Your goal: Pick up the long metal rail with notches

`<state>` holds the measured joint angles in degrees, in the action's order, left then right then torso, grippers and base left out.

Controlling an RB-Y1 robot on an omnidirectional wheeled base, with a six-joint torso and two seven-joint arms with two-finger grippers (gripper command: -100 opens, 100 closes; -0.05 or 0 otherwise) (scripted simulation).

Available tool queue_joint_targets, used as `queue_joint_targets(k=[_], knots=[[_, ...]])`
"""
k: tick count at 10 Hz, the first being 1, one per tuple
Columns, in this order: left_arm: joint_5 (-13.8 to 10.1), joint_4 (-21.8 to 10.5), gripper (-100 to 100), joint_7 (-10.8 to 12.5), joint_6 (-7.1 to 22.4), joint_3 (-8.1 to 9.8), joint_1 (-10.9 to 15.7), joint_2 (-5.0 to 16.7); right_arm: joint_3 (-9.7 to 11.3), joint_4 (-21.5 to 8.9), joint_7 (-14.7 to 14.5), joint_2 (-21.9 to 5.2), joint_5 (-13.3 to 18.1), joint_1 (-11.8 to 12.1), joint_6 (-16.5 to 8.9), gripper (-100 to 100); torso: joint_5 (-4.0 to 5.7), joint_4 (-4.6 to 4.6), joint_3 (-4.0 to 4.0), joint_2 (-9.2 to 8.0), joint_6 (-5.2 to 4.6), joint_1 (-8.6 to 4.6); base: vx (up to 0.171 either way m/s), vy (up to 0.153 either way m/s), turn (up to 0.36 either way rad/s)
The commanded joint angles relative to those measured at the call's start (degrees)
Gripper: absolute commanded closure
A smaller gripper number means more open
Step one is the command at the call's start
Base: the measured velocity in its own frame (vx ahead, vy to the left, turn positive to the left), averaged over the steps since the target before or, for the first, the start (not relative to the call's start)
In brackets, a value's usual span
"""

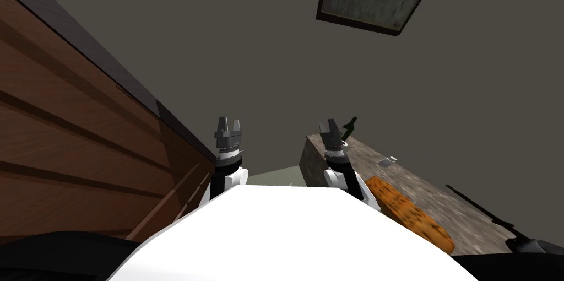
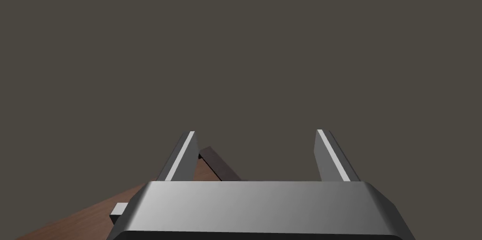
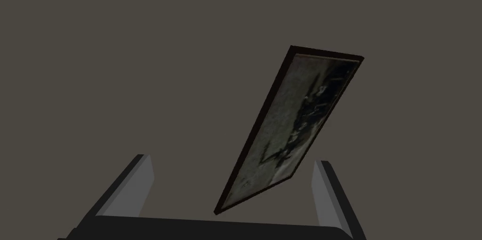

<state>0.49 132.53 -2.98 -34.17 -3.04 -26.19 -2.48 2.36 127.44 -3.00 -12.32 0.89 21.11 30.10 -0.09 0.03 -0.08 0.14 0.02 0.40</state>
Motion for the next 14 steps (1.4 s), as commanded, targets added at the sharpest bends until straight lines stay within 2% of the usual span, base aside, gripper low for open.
queue_joint_targets(k=[1, 2, 4, 5, 6, 7, 9, 10, 11, 12, 13, 14], knots=[[0.0, 0.0, 0, 0.0, 0.0, 0.0, 0.0, 0.0, 2.7, -2.9, 0.4, -2.9, 1.2, -2.5, 2.0, -100, 0.0, 0.0, 0.0, 0.0, 0.0, 0.0, 0.04, 0.106, 0.165], [0.0, 0.0, 0, 0.0, 0.0, 0.0, 0.0, 0.0, 2.7, -3.0, 0.4, -3.1, 1.2, -2.5, 2.0, -100, -0.01, 0.01, -0.02, 0.02, 0.01, 0.01, 0.026, 0.06, 0.058], [0.0, 0.0, 0, 0.0, 0.0, 0.01, 0.0, 0.0, 6.0, -7.3, 1.3, -7.0, 2.9, -5.6, 4.8, -100, 0.04, -0.01, 0.02, -0.04, -0.01, -0.2, 0.031, 0.052, 0.133], [0.0, 0.0, 0, 0.0, 0.0, 0.0, 0.0, 0.0, 6.0, -7.5, 1.3, -7.6, 2.9, -5.6, 4.8, -100, 0.04, 0.0, -0.01, 0.0, 0.0, -0.17, 0.036, 0.047, 0.063], [0.0, 0.0, 0, 0.0, 0.0, 0.01, 0.0, 0.0, 7.8, -10.1, 1.9, -9.9, 3.9, -7.2, 6.3, -100, 0.04, 0.0, 0.01, -0.02, -0.04, -0.21, 0.042, 0.054, 0.116], [0.0, 0.0, 0, 0.0, 0.0, 0.01, 0.0, 0.0, 7.8, -10.1, 1.9, -10.0, 3.9, -7.2, 6.3, -100, 0.04, 0.0, 0.0, 0.0, -0.01, -0.19, 0.037, 0.04, 0.06], [0.0, 0.0, 0, 0.0, 0.0, 0.01, 0.0, 0.0, 11.5, -14.2, 3.3, -14.2, 6.3, -10.4, 9.4, -100, 0.05, 0.01, -0.01, 0.02, -0.02, -0.24, 0.055, 0.044, 0.16], [0.0, 0.0, 0, 0.0, 0.0, 0.01, 0.0, 0.0, 11.5, -15.9, 3.3, -15.2, 6.3, -10.4, 9.4, -100, 0.05, 0.02, -0.05, 0.08, 0.0, -0.22, 0.043, 0.034, 0.052], [0.0, 0.0, 0, 0.0, 0.0, 0.01, 0.0, 0.0, 13.5, -17.8, 4.2, -17.3, 7.6, -12.0, 10.9, -100, 0.05, 0.01, -0.02, 0.01, -0.06, -0.26, 0.046, 0.043, 0.089], [0.0, 0.0, 0, 0.0, 0.0, 0.01, 0.0, 0.0, 13.5, -19.1, 4.2, -18.0, 7.6, -12.0, 10.9, -100, 0.05, 0.01, -0.02, 0.02, -0.03, -0.24, 0.045, 0.028, 0.052], [0.0, 0.0, 0, 0.0, 0.0, 0.01, 0.0, 0.0, 15.5, -21.1, 5.1, -20.2, 9.0, -13.5, 12.5, -100, 0.06, 0.01, -0.01, 0.0, -0.06, -0.28, 0.059, 0.024, 0.108], [0.0, 0.0, 0, 0.0, 0.0, 0.01, 0.0, 0.0, 15.5, -22.5, 5.1, -20.9, 9.0, -13.5, 12.5, -100, 0.06, 0.01, -0.03, 0.05, -0.03, -0.29, 0.048, 0.022, 0.068]])
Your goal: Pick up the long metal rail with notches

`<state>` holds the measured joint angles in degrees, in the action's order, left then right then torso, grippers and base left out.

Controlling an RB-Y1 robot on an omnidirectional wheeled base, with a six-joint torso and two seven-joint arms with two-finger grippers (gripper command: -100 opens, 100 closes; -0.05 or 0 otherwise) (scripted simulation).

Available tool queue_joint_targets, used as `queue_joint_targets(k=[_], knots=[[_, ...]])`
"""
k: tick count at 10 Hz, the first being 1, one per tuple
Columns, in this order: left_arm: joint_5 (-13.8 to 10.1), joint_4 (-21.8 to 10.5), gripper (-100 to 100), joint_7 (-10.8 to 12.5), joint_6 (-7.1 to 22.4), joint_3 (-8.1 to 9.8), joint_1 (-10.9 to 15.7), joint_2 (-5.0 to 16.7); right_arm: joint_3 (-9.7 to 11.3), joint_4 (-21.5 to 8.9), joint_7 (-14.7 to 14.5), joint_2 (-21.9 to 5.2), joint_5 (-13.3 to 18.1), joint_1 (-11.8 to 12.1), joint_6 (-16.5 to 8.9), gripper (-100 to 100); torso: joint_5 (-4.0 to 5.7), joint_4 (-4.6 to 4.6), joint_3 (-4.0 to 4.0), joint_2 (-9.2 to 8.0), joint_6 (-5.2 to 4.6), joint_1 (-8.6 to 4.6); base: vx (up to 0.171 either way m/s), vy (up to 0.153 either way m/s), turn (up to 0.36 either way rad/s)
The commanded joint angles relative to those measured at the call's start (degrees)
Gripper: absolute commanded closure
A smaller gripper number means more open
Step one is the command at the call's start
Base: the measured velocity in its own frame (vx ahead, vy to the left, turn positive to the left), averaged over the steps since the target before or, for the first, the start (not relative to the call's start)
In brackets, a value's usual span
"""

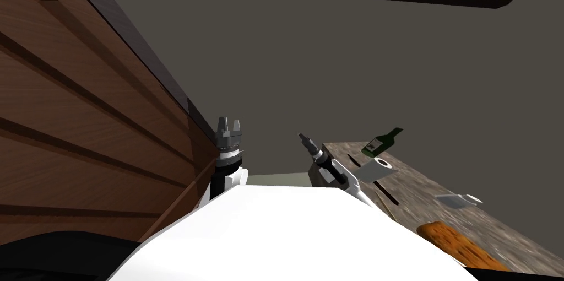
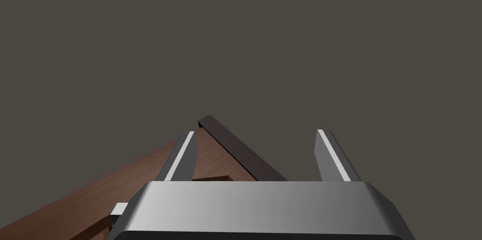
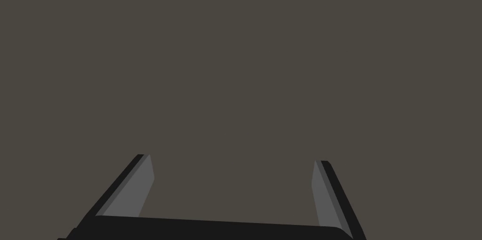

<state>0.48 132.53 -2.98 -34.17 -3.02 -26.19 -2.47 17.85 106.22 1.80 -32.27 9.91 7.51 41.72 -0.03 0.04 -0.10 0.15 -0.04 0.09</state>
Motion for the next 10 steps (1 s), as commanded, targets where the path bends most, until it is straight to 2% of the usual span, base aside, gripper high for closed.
queue_joint_targets(k=[1, 2, 3, 5, 6, 7, 8, 9, 10], knots=[[0.0, 0.0, 0, 0.0, 0.0, 0.0, 0.0, 0.0, 2.0, -2.9, 1.3, -2.9, 1.5, -1.5, 2.4, -100, 0.0, 0.0, 0.0, 0.0, 0.0, 0.0, 0.051, 0.025, 0.09], [0.0, 0.0, 0, 0.0, 0.0, 0.0, 0.0, 0.0, 2.0, -4.7, 1.3, -4.0, 1.5, -1.5, 2.4, -100, 0.0, 0.0, 0.0, 0.01, 0.02, 0.01, 0.042, 0.017, 0.065], [0.0, 0.0, 0, 0.0, 0.0, 0.0, 0.0, 0.0, 3.9, -6.6, 2.4, -6.0, 3.1, -3.0, 4.0, -100, 0.01, 0.0, 0.02, -0.03, -0.01, -0.03, 0.049, 0.024, 0.095], [0.0, 0.0, 0, 0.0, 0.0, 0.0, 0.0, 0.0, 3.9, -8.4, 2.4, -7.1, 3.1, -3.0, 4.0, -100, 0.01, 0.0, 0.01, -0.02, -0.01, -0.04, 0.033, 0.003, 0.023], [0.0, 0.0, 0, 0.0, 0.0, 0.0, 0.0, 0.0, 5.9, -10.5, 3.6, -9.4, 4.8, -4.5, 5.6, -100, 0.02, -0.02, 0.06, -0.1, -0.02, -0.08, 0.031, 0.017, 0.086], [0.0, 0.0, 0, 0.0, 0.0, 0.0, 0.0, 0.0, 5.9, -12.2, 3.6, -10.3, 4.8, -4.5, 5.6, -100, 0.01, -0.02, 0.05, -0.08, 0.01, -0.03, 0.036, 0.013, 0.063], [0.0, 0.0, 0, 0.0, 0.0, 0.0, 0.0, 0.0, 7.8, -13.6, 4.8, -12.8, 6.5, -6.0, 7.1, -100, 0.01, -0.02, 0.05, -0.09, -0.02, -0.05, 0.055, 0.007, 0.076], [0.0, 0.0, 0, 0.0, 0.0, 0.0, 0.0, 0.0, 7.8, -15.2, 4.8, -13.5, 6.5, -6.0, 7.1, -100, 0.01, -0.01, 0.01, -0.01, 0.01, -0.06, 0.047, 0.009, 0.053], [0.0, 0.0, 0, 0.0, 0.0, 0.0, 0.0, 0.0, 9.7, -18.0, 6.0, -15.6, 8.3, -7.4, 8.7, -100, 0.02, 0.0, 0.01, -0.02, -0.01, -0.05, 0.04, 0.013, 0.085]])
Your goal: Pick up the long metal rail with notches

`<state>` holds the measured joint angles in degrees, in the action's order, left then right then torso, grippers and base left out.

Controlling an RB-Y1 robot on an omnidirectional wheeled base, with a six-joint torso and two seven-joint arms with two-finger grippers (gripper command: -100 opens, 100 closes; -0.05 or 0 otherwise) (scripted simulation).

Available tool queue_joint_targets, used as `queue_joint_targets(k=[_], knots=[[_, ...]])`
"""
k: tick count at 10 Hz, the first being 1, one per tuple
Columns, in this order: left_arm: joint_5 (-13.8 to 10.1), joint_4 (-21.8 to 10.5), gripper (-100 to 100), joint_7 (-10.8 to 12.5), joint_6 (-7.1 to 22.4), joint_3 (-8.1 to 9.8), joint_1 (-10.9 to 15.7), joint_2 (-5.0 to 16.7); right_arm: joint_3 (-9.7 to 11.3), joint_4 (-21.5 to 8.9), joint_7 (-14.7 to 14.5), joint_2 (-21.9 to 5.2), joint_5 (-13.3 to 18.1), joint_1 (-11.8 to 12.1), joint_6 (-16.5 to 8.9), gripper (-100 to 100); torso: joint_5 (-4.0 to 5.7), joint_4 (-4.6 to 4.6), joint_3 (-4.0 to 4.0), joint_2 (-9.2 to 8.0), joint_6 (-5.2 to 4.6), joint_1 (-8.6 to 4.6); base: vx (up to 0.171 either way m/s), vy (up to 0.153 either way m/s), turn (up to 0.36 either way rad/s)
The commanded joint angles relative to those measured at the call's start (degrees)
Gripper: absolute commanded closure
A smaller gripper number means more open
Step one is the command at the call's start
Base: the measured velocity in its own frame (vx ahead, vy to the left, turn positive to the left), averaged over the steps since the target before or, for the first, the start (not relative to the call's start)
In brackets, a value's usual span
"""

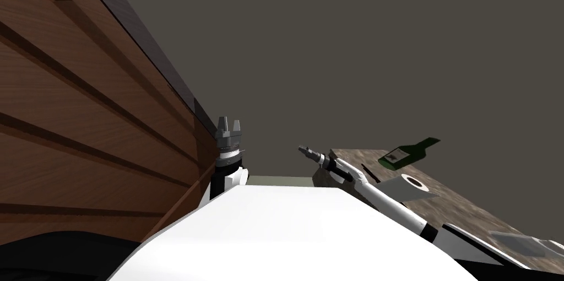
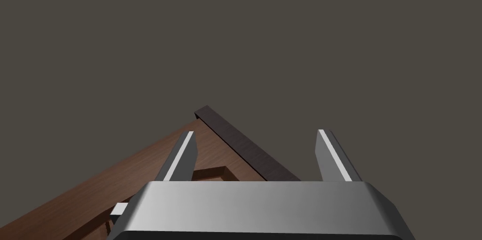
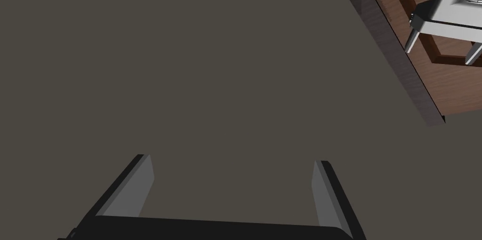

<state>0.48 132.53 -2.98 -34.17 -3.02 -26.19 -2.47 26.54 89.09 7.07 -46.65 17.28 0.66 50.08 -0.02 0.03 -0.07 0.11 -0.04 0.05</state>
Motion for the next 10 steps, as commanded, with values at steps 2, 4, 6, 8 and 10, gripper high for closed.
queue_joint_targets(k=[2, 4, 6, 8, 10], knots=[[0.0, 0.0, 0, 0.0, 0.0, 0.0, 0.0, 0.0, 2.8, -4.4, 2.1, -4.6, 2.7, -1.9, 1.8, -100, 0.0, -0.01, 0.02, -0.03, -0.02, -0.02, 0.04, 0.009, 0.058], [0.0, 0.0, 0, 0.0, 0.0, 0.0, 0.0, 0.0, 2.8, -6.8, 2.1, -5.7, 2.7, -1.9, 1.8, -100, 0.0, -0.01, 0.02, -0.03, -0.02, -0.02, 0.025, 0.003, 0.019], [0.0, 0.0, 0, 0.0, 0.0, 0.0, 0.0, 0.0, 4.5, -9.4, 3.4, -9.0, 4.5, -3.2, 3.2, -100, 0.0, -0.03, 0.06, -0.1, 0.0, -0.01, 0.025, 0.006, 0.055], [0.0, 0.0, 0, 0.0, 0.0, 0.0, 0.0, 0.0, 6.1, -12.8, 4.7, -11.8, 6.3, -4.4, 4.6, -100, 0.01, -0.03, 0.07, -0.12, -0.02, -0.02, 0.02, 0.005, 0.021], [0.0, 0.0, 0, 0.0, 0.0, 0.0, 0.0, 0.0, 6.1, -14.5, 4.7, -12.2, 6.3, -4.4, 4.6, -100, 0.0, -0.02, 0.05, -0.09, -0.02, -0.01, 0.02, 0.004, 0.021]])
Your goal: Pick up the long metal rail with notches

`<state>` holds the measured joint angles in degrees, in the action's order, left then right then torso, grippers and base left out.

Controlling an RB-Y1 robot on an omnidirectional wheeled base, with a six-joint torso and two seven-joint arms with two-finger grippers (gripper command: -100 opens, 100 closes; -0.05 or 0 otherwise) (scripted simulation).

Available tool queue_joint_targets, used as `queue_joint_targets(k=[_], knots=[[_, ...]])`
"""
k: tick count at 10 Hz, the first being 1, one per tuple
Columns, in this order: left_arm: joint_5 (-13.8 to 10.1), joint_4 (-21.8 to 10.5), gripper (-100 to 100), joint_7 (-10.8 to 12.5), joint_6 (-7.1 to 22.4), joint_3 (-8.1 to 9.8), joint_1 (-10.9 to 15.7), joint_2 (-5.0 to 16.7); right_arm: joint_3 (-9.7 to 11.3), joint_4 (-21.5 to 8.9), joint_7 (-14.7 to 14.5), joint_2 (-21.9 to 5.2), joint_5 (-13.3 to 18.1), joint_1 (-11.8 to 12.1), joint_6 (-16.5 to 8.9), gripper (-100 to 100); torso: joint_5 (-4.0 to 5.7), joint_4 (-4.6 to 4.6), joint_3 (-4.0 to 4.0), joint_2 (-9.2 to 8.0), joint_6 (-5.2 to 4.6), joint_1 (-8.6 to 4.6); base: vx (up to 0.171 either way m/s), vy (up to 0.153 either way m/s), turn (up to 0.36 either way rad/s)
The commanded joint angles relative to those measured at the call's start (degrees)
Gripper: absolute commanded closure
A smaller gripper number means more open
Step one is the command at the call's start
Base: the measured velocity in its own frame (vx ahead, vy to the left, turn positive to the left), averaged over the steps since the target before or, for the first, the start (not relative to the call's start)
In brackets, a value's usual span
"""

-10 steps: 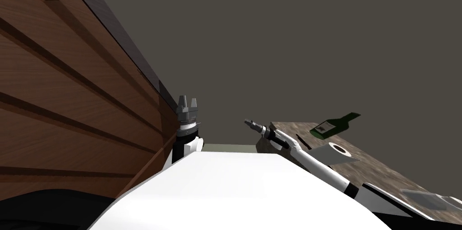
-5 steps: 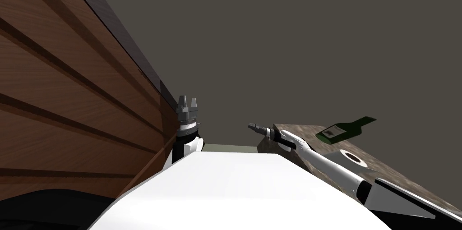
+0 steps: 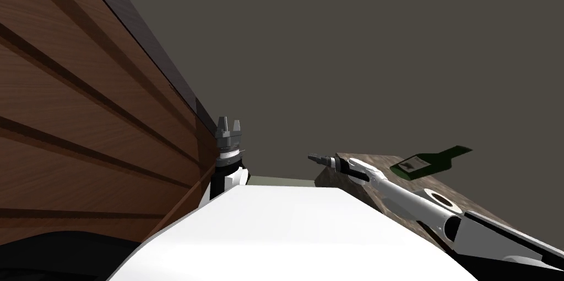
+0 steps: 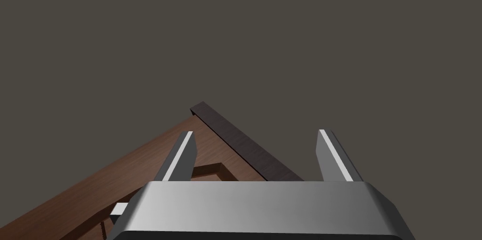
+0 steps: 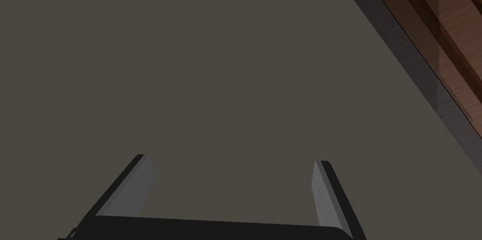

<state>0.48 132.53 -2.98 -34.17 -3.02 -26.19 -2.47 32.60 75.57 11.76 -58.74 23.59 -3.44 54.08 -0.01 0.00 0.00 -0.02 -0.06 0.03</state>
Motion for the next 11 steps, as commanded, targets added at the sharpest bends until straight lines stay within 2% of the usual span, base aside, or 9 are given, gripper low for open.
queue_joint_targets(k=[1, 3, 4, 5, 6, 7, 8, 9, 11], knots=[[0.0, 0.0, 0, 0.0, 0.0, 0.0, 0.0, 0.0, 1.5, -2.9, 1.4, -2.9, 1.8, -1.4, 1.9, -100, 0.0, 0.0, 0.0, 0.0, 0.0, 0.0, 0.02, 0.005, 0.049], [0.0, 0.0, 0, 0.0, 0.0, 0.0, 0.0, 0.0, 1.5, -4.8, 1.4, -3.3, 1.8, -1.4, 1.9, -100, 0.0, 0.0, -0.01, 0.02, 0.0, 0.0, 0.016, 0.003, 0.015], [0.0, 0.0, 0, 0.0, 0.0, 0.0, 0.0, 0.0, 2.9, -7.1, 2.7, -5.9, 3.5, -2.4, 3.1, -100, 0.0, 0.0, 0.01, -0.01, 0.0, 0.0, 0.019, 0.007, 0.047], [0.0, 0.0, 0, 0.0, 0.0, 0.0, 0.0, 0.0, 2.9, -8.5, 2.7, -6.4, 3.5, -2.4, 3.1, -100, -0.01, -0.01, 0.01, 0.0, -0.01, 0.0, 0.02, 0.003, 0.02], [0.0, 0.0, 0, 0.0, 0.0, 0.0, 0.0, 0.0, 2.9, -8.5, 2.7, -6.4, 3.5, -2.4, 3.1, -100, 0.0, 0.0, 0.0, 0.0, 0.0, 0.0, 0.01, -0.001, -0.001], [0.0, 0.0, 0, 0.0, 0.0, 0.0, 0.0, 0.0, 4.2, -11.0, 4.1, -9.4, 5.2, -3.3, 4.2, -100, 0.01, 0.0, 0.01, -0.02, 0.0, 0.0, 0.016, 0.004, 0.043], [0.0, 0.0, 0, 0.0, 0.0, 0.0, 0.0, 0.0, 4.2, -12.1, 4.1, -9.4, 5.2, -3.3, 4.2, -100, -0.01, -0.01, 0.01, -0.01, 0.0, 0.0, 0.019, 0.002, 0.019], [0.0, 0.0, 0, 0.0, 0.0, 0.0, 0.0, 0.0, 5.4, -13.5, 5.4, -12.1, 6.8, -4.1, 5.2, -100, 0.0, 0.0, 0.01, -0.01, 0.0, 0.0, 0.023, 0.006, 0.025], [0.0, 0.0, 0, 0.0, 0.0, 0.0, 0.0, 0.0, 5.4, -15.5, 5.4, -12.1, 6.8, -4.1, 5.2, -100, 0.0, 0.0, 0.0, 0.01, 0.0, 0.0, 0.013, -0.001, 0.01]])
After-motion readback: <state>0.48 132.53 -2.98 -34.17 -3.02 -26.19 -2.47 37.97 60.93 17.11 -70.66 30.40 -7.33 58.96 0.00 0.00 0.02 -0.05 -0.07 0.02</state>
